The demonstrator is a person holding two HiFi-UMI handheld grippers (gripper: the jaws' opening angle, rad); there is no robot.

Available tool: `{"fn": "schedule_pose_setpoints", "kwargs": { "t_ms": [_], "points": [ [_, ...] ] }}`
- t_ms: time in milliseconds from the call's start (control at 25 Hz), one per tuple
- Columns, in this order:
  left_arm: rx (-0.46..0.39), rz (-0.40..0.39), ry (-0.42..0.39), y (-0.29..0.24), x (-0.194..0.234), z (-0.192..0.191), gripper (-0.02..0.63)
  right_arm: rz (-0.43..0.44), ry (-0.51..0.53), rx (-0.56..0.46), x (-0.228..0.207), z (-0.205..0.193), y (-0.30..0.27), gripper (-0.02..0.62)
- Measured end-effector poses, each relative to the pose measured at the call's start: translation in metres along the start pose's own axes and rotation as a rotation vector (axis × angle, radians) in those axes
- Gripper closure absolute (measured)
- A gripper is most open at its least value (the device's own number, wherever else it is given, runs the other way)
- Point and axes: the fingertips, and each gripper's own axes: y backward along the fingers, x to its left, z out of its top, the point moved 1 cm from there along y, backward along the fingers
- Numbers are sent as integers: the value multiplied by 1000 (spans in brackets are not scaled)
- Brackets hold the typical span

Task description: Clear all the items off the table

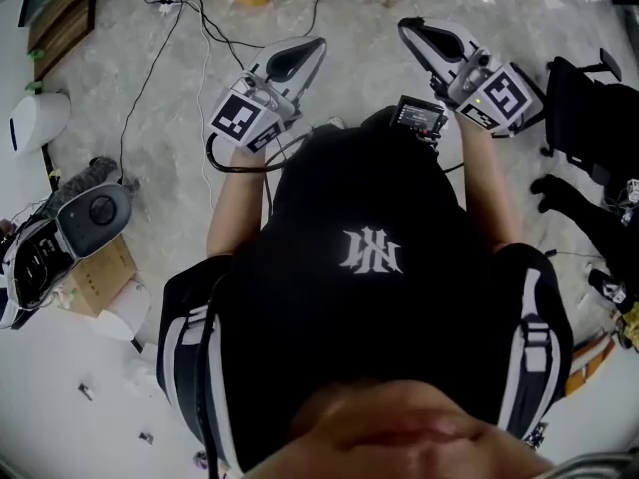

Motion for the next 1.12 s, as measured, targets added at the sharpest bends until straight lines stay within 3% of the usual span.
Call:
{"fn": "schedule_pose_setpoints", "kwargs": {
  "t_ms": [240, 600, 1120],
  "points": [
    [6, 19, 22, 4, 23, -3, 595, -6, 3, 40, -5, -6, -6, 592],
    [-3, 39, 39, -25, 71, 2, 595, 24, -27, 36, -58, -16, -31, 592],
    [70, 95, 38, -128, 174, 15, 595, 94, -40, -1, -204, -8, -79, 592]
  ]
}}
